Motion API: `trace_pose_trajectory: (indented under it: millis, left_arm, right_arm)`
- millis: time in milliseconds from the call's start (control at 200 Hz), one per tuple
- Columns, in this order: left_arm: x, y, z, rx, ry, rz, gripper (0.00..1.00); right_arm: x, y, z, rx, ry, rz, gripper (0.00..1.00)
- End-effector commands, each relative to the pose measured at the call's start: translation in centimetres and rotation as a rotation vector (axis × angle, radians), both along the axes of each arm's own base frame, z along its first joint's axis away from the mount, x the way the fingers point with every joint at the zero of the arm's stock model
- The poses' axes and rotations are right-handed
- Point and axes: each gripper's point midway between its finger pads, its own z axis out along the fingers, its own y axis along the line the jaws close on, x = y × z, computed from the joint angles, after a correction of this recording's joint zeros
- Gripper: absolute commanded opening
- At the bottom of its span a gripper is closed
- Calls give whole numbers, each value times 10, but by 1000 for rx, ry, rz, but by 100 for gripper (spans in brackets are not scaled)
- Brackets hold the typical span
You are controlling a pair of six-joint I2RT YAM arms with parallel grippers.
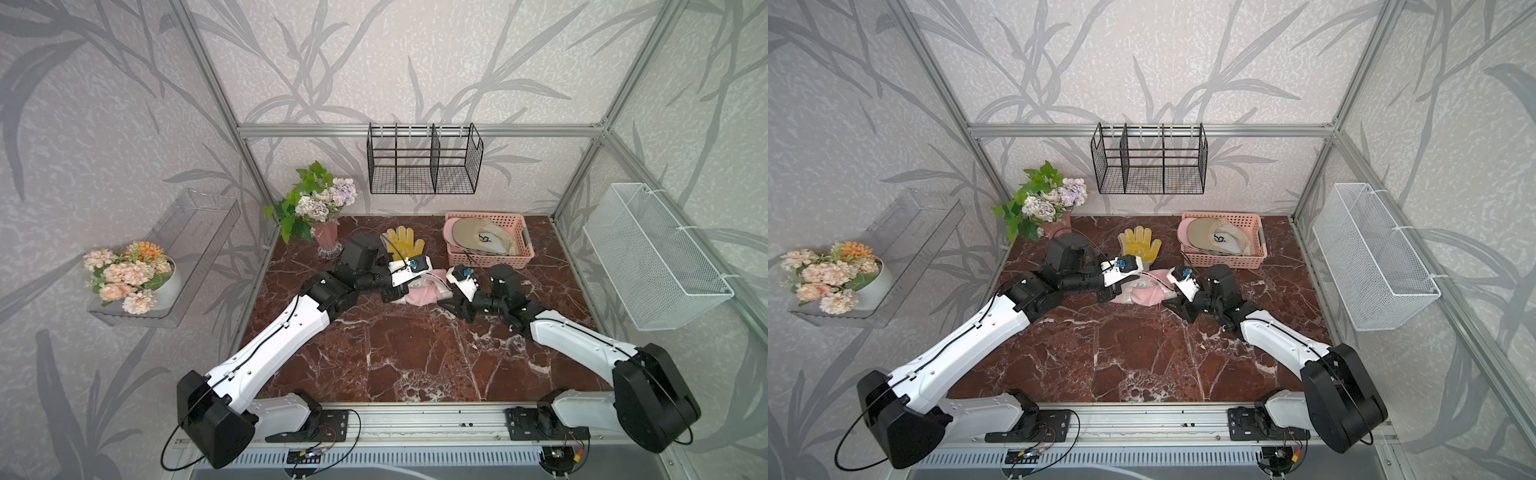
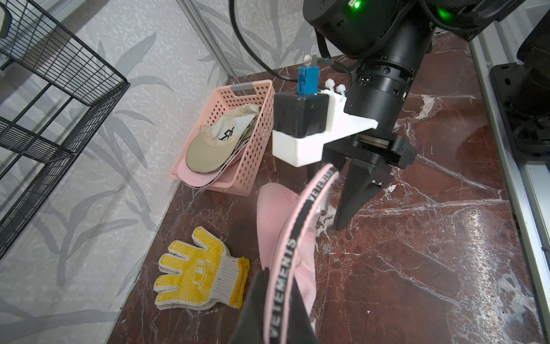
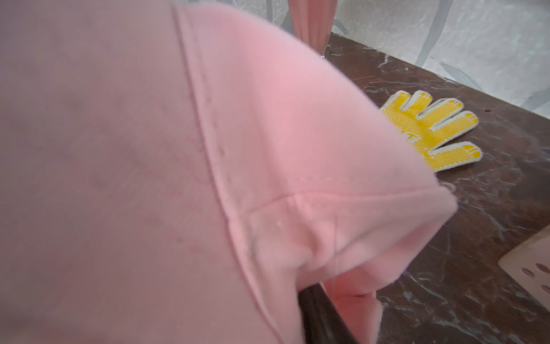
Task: Turn the baseball cap inside out
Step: Turn over the baseball cap.
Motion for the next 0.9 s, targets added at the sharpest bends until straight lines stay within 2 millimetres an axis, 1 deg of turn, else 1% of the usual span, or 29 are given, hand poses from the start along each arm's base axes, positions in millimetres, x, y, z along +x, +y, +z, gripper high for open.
trace_pose_trajectory:
  millis: [0, 80, 175, 245, 300, 355, 415, 515, 575, 605, 665, 730, 825, 895]
  left_arm:
    - [6, -3, 44, -116, -119, 6, 0]
    - [7, -3, 47, -131, -118, 8, 0]
    - [5, -4, 50, -146, -118, 0, 0]
    - [8, -2, 52, -157, -123, 14, 0]
    - [10, 0, 51, -160, -117, 31, 0]
    - [12, 1, 49, -158, -108, 46, 0]
    - [16, 3, 46, -163, -99, 76, 0]
    - [22, 9, 43, -200, -85, 153, 0]
    - [26, 13, 46, -256, -44, 215, 0]
    - [27, 13, 46, -277, -16, 228, 0]
    - [21, 9, 45, -295, 30, 208, 0]
    - [16, 5, 45, -314, 75, 187, 0]
    - [14, 2, 48, -335, 127, 180, 0]
    - [12, 1, 52, -350, 156, 184, 0]
  right_arm:
    - [-25, 10, 1, 49, 122, 120, 36]
    - [-31, 15, 4, 64, 155, 166, 36]
    - [-32, 19, 6, 82, 180, 195, 33]
    - [-34, 22, 8, 99, 202, 213, 27]
    - [-27, 22, 9, 108, 206, 181, 21]
    - [-13, 19, 8, 112, 192, 85, 13]
    - [6, 13, 13, 140, 148, -38, 6]
    - [29, 0, 22, 219, 95, -234, 0]
    - [41, -10, 25, 243, 69, -366, 0]
    - [46, -16, 23, 230, 47, -436, 0]
    - [55, -26, 20, 175, 2, -576, 0]
    - [62, -34, 17, 118, -37, -677, 5]
    - [73, -48, 8, 61, -8, -805, 5]
    - [80, -60, 2, 15, 17, -890, 7]
